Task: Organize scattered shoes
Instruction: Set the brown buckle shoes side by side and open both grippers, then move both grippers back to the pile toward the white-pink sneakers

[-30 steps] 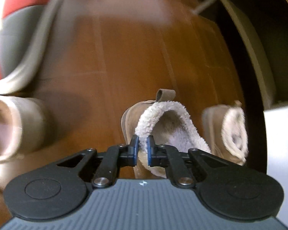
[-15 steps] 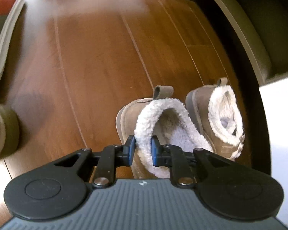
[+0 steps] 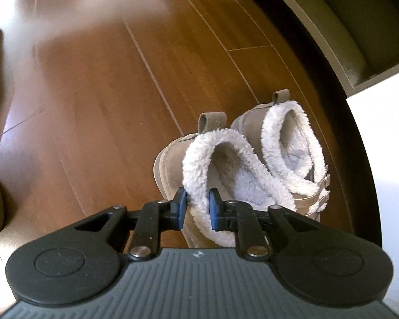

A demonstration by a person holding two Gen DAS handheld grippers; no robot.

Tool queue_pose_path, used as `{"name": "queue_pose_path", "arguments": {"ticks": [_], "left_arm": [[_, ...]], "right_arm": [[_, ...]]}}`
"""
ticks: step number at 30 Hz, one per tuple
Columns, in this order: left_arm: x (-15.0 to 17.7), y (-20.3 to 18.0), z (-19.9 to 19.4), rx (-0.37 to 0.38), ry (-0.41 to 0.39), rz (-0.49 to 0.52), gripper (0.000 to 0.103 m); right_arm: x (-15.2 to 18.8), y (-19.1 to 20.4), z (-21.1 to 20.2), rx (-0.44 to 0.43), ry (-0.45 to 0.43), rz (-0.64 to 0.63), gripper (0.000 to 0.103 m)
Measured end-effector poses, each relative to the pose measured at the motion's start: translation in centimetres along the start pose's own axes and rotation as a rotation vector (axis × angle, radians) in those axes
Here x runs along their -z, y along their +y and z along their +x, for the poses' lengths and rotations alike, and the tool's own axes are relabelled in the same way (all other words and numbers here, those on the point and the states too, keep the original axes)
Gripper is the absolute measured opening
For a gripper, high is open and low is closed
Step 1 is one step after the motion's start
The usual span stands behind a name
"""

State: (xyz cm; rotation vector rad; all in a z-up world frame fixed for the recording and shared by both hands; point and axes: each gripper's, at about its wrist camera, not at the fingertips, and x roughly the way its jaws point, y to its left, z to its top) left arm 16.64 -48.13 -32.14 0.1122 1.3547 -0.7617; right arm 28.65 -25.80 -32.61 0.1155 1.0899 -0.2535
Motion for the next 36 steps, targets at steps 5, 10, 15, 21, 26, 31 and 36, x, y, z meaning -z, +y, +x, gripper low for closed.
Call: {"name": "queue_pose_path", "arguments": {"ticks": [5,10,15,21,26,31,36], "left_arm": [[0.2,-1.3,0.3,-0.02,-0.017,0.043,0.024],[0.8,-1.6,-0.4,-0.008,-0.009,0.055,0.049],[4.0,1.0,-7.2,0.007,-0.097,0.062,0.065],[10.5,6.7,-13.5,-0.224,-0.143,0.053,0.064],[15.3,11.5,-20.0,-0.355,-0.172,-0.01,0.065],[20.2,16.5,-25.9,-0.49,-0.214,-0.095,0.065],[23.4,21.0,-29.5,-0.558,-0.248,-0.197,0.065]], "right_arm": [[-0.2,-0.6,0.3,0.003,0.006,0.031,0.046],[-0.7,-1.2,0.1,0.019,0.024,0.055,0.052],[-1.4,-1.8,-2.9,0.094,-0.03,0.079,0.079],[-1.5,-2.5,-6.4,0.046,-0.041,0.236,0.079],[-2.4,-0.7,-8.8,-0.014,-0.099,0.273,0.079],[-5.2,4.5,-9.8,-0.077,-0.139,0.127,0.079],[-8.1,10.5,-9.6,-0.211,-0.135,0.0,0.079]]}}
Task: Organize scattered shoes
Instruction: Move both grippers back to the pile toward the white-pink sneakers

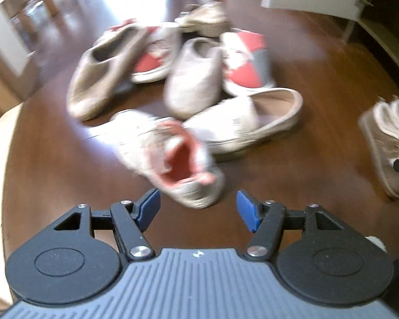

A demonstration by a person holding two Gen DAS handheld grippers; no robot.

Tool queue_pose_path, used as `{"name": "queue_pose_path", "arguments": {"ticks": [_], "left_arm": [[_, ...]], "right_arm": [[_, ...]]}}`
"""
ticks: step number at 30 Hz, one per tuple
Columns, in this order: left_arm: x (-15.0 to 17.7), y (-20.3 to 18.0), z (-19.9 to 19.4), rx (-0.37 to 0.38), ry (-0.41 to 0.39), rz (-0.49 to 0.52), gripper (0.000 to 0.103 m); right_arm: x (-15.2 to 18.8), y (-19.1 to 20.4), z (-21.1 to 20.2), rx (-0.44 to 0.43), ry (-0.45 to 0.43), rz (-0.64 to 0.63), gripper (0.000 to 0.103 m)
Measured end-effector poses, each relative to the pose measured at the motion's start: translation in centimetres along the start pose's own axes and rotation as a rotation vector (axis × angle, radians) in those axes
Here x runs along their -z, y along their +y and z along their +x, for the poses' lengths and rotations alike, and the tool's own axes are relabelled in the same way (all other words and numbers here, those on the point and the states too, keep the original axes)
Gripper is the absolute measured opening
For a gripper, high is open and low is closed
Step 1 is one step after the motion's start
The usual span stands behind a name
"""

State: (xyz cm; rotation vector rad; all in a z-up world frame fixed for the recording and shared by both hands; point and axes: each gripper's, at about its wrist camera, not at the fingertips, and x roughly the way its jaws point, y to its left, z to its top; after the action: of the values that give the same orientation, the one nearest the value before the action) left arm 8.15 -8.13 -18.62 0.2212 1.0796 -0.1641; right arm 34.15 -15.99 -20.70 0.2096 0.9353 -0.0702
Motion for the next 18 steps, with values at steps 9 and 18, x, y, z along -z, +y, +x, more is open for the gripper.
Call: {"name": "queue_pose_path", "arguments": {"ticks": [9,18], "left_arm": [[-0.9,6.8,3.1,-0.053,0.019,-0.148,0.053],[-2.0,8.1,5.6,-0.088,0.029,-0.207,0.056]], "right_arm": [[-3.5,13.3,4.1,-0.289,0.081,-0.294,0.021],[-5.1,22.3,9.2,-0.465,0.208,-0.279,0.061]]}}
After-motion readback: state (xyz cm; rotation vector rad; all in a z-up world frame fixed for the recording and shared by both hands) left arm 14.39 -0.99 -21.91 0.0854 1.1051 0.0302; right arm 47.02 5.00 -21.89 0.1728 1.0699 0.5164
